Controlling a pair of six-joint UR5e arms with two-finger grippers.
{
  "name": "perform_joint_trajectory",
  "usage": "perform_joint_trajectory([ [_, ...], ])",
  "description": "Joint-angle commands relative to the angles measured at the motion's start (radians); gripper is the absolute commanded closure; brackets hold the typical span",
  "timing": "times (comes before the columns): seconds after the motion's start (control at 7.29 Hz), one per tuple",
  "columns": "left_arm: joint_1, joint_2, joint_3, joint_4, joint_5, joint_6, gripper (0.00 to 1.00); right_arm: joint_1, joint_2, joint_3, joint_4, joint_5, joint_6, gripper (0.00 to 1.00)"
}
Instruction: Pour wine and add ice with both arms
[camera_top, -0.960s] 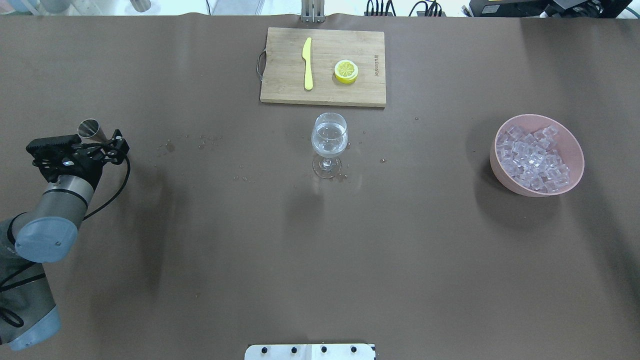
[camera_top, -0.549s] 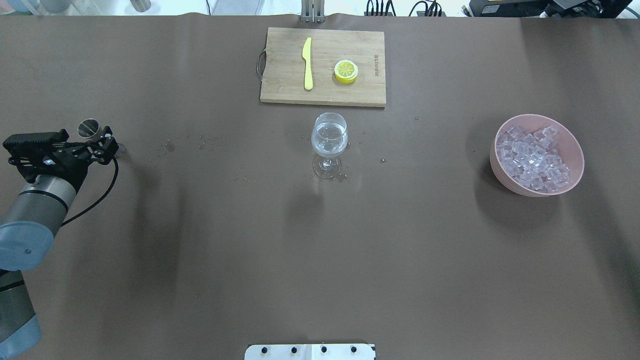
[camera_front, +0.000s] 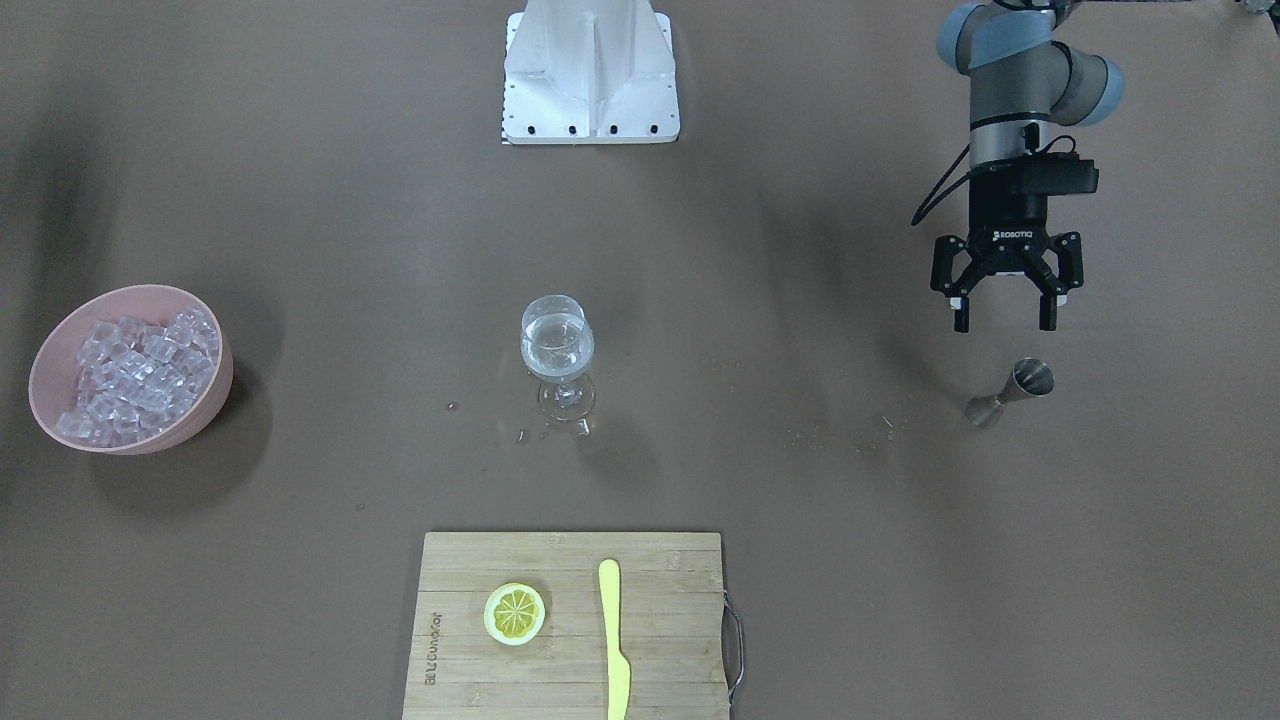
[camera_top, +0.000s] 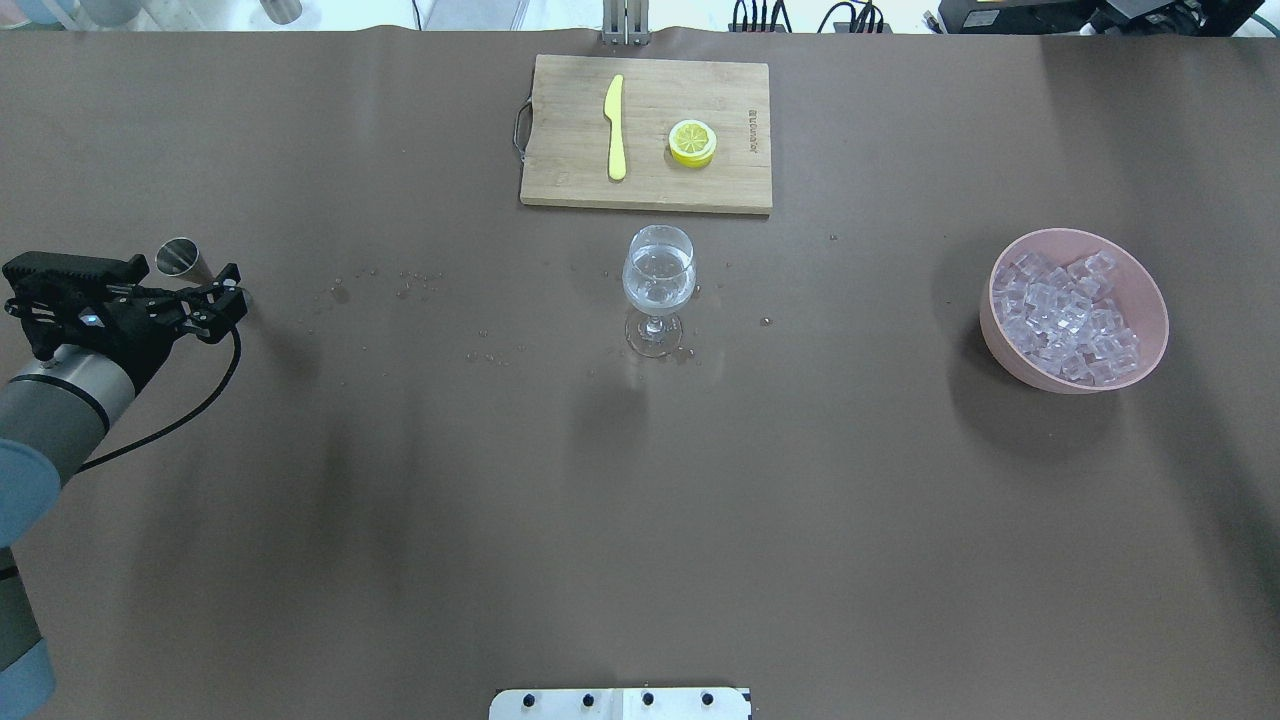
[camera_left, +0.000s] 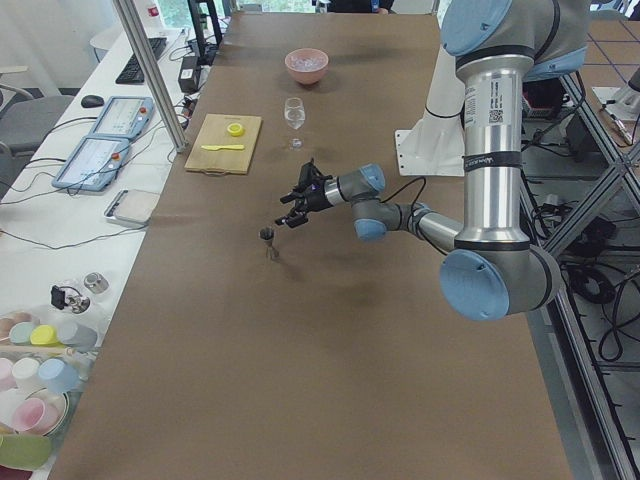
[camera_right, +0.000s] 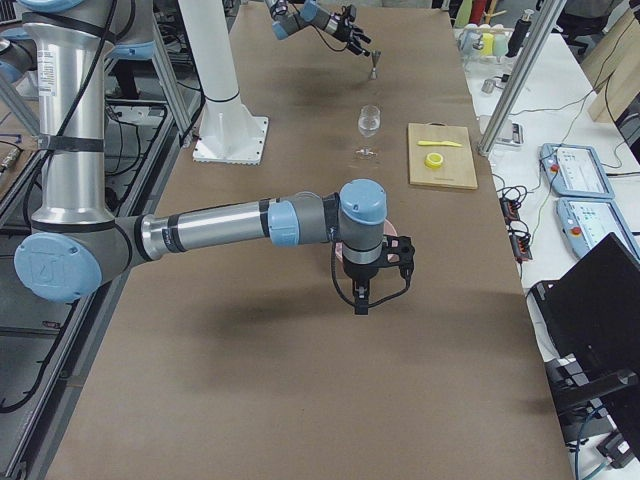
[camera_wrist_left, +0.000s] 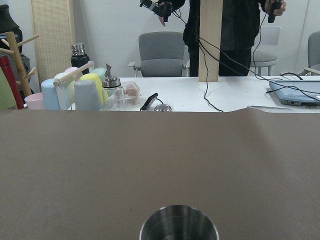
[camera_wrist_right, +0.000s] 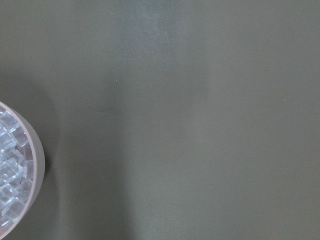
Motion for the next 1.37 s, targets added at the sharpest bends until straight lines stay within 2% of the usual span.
perform_joint_trajectory([
  [0.0,-0.053,0.028,-0.031,0.009,-0.156,0.122,0.02,0.0,0.0,-0.001,0.0,0.0,0.0,0.0],
  [0.14,-0.1,0.046,-0.034,0.041,-0.254,0.156,0.02,0.0,0.0,-0.001,0.0,0.0,0.0,0.0],
  [0.41,-0.279,0.048,-0.048,0.113,-0.54,0.286,0.02,0.0,0.0,0.002,0.0,0.0,0.0,0.0],
  [0.82,-0.563,0.025,-0.118,0.401,-0.871,0.652,0.02,0.0,-0.002,0.003,0.0,0.0,0.0,0.0],
  [0.96,-0.612,0.037,-0.112,0.425,-0.916,0.782,0.02,0.0,-0.002,0.005,0.0,0.0,0.0,0.0],
  [1.1,-0.646,0.039,-0.106,0.499,-0.949,0.873,0.02,0.0,-0.003,0.005,0.0,0.0,0.0,0.0],
  [1.23,-0.703,0.031,-0.106,0.574,-1.03,0.965,0.02,0.0,-0.003,0.0,0.0,0.0,0.0,0.0],
])
